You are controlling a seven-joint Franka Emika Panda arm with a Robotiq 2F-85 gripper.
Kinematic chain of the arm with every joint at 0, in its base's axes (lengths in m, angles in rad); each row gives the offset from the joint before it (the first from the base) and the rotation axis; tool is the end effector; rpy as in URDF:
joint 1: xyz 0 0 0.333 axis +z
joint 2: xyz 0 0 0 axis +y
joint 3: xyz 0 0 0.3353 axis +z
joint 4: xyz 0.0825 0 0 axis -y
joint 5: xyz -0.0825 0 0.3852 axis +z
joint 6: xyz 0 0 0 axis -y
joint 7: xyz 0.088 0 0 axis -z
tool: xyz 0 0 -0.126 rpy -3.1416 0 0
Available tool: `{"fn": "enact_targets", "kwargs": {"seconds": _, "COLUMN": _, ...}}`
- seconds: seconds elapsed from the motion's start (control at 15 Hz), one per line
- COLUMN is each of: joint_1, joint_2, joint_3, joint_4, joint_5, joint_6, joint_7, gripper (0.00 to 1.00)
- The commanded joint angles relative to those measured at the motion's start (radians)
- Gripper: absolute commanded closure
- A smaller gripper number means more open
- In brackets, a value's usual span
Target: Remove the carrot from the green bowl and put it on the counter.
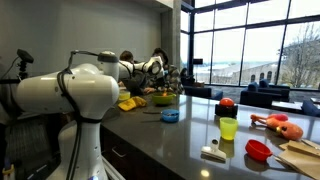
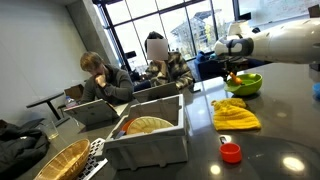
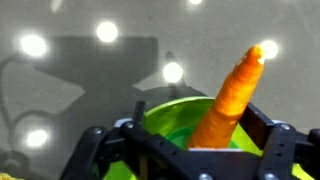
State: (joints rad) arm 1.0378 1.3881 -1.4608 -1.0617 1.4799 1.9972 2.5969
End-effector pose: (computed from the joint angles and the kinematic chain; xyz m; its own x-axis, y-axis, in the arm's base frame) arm 0.7572 0.3271 0.3217 -0.7872 -0.4609 -0.4097 -0.4608 0.8812 -0.1060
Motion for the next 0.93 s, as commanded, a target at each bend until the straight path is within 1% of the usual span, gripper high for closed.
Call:
{"fn": "enact_targets", "kwargs": {"seconds": 0.0, "joint_1": -0.017, "joint_2": 0.011, "joint_3": -0.036, "joint_4": 0.020, "joint_5": 0.027, "joint_6": -0.016, "joint_7": 0.006, "gripper": 0.00}}
{"fn": "enact_targets", "kwargs": {"seconds": 0.07, "joint_1": -0.019, "joint_2": 0.011, "joint_3": -0.037, "joint_4": 0.023, "joint_5": 0.030, "joint_6": -0.011, "joint_7": 0.006, "gripper": 0.00}}
{"fn": "enact_targets", "kwargs": {"seconds": 0.2, "joint_1": -0.020, "joint_2": 0.013, "joint_3": -0.039, "joint_4": 0.020, "joint_5": 0.029, "joint_6": -0.016, "joint_7": 0.006, "gripper": 0.13}}
{"fn": "enact_targets", "kwargs": {"seconds": 0.27, "joint_1": -0.023, "joint_2": 0.012, "joint_3": -0.039, "joint_4": 0.022, "joint_5": 0.031, "joint_6": -0.013, "joint_7": 0.006, "gripper": 0.26}}
{"fn": "enact_targets", "kwargs": {"seconds": 0.47, "joint_1": -0.024, "joint_2": 0.011, "joint_3": -0.039, "joint_4": 0.020, "joint_5": 0.032, "joint_6": -0.013, "joint_7": 0.006, "gripper": 0.46}}
{"fn": "enact_targets", "kwargs": {"seconds": 0.67, "joint_1": -0.025, "joint_2": 0.011, "joint_3": -0.039, "joint_4": 0.017, "joint_5": 0.034, "joint_6": -0.013, "joint_7": 0.006, "gripper": 0.72}}
{"fn": "enact_targets", "kwargs": {"seconds": 0.8, "joint_1": -0.025, "joint_2": 0.011, "joint_3": -0.039, "joint_4": 0.015, "joint_5": 0.034, "joint_6": -0.015, "joint_7": 0.006, "gripper": 0.85}}
{"fn": "enact_targets", "kwargs": {"seconds": 0.87, "joint_1": -0.025, "joint_2": 0.010, "joint_3": -0.039, "joint_4": 0.014, "joint_5": 0.035, "joint_6": -0.013, "joint_7": 0.005, "gripper": 0.94}}
